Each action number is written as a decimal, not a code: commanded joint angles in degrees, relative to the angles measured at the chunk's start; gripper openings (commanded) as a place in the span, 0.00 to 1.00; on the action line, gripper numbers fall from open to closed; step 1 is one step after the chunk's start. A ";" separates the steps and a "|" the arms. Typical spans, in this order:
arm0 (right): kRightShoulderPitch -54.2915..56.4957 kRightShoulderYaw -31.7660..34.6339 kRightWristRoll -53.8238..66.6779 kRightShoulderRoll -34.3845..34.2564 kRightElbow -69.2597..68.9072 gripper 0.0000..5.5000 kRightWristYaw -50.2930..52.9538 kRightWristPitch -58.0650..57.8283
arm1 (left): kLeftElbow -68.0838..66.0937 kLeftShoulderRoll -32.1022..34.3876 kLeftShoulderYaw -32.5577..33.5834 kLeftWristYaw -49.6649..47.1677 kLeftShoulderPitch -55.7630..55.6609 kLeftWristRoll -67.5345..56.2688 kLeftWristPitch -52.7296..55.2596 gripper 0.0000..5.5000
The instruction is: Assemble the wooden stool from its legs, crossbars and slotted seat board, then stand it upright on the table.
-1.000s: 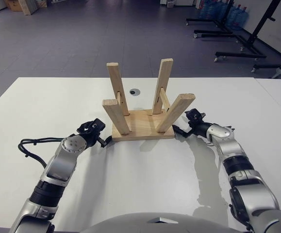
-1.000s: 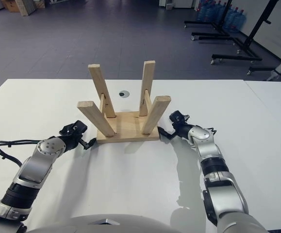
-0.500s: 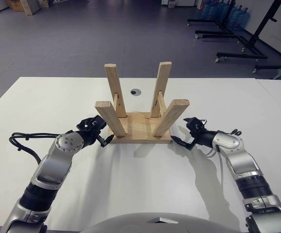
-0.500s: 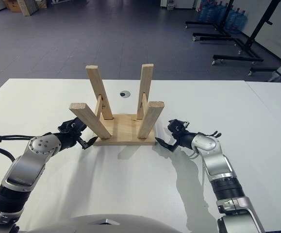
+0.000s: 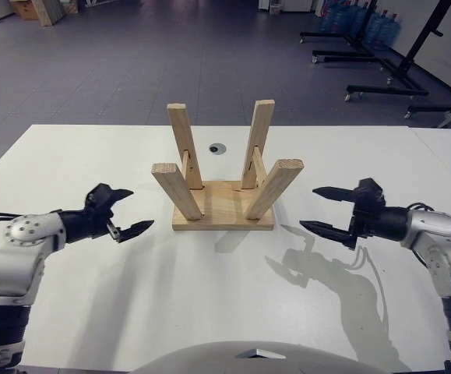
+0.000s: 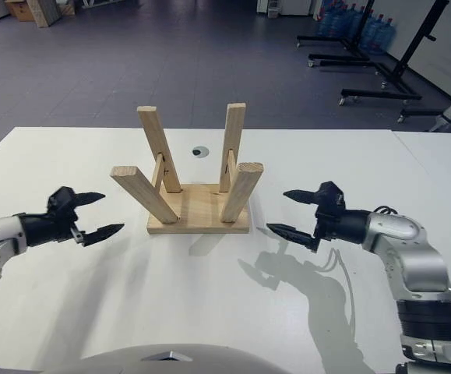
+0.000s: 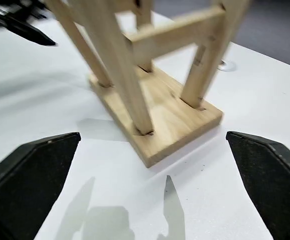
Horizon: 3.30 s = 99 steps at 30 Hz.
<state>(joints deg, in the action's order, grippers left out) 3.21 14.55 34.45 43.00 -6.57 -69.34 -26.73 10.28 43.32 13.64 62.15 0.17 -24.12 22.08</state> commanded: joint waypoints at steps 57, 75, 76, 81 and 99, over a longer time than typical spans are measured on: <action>17.85 -12.83 1.87 -10.20 9.70 0.26 -5.50 3.40 | -6.30 -5.32 -12.39 12.58 -18.12 -11.66 5.09 0.25; 19.72 -5.92 18.54 -6.97 0.01 0.25 3.27 -23.18 | 2.91 -4.31 -7.61 0.86 -18.16 -31.05 31.54 0.25; 20.11 -5.14 20.36 -6.69 -0.45 0.25 4.67 -25.88 | 2.16 -4.64 -6.85 -0.85 -18.88 -32.77 33.38 0.25; 23.20 -2.35 28.38 -5.61 0.76 0.25 10.93 -38.24 | -2.60 -6.04 -3.20 -9.20 -22.80 -41.63 42.85 0.25; 30.39 -3.70 28.17 -9.75 18.50 0.25 19.80 -53.67 | -20.70 -10.71 -0.60 -30.42 -30.33 -53.61 59.54 0.25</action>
<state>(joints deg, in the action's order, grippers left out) 34.11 11.29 63.98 34.77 11.28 -50.52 -81.09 -9.45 33.37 14.18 33.02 -29.41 -80.14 81.24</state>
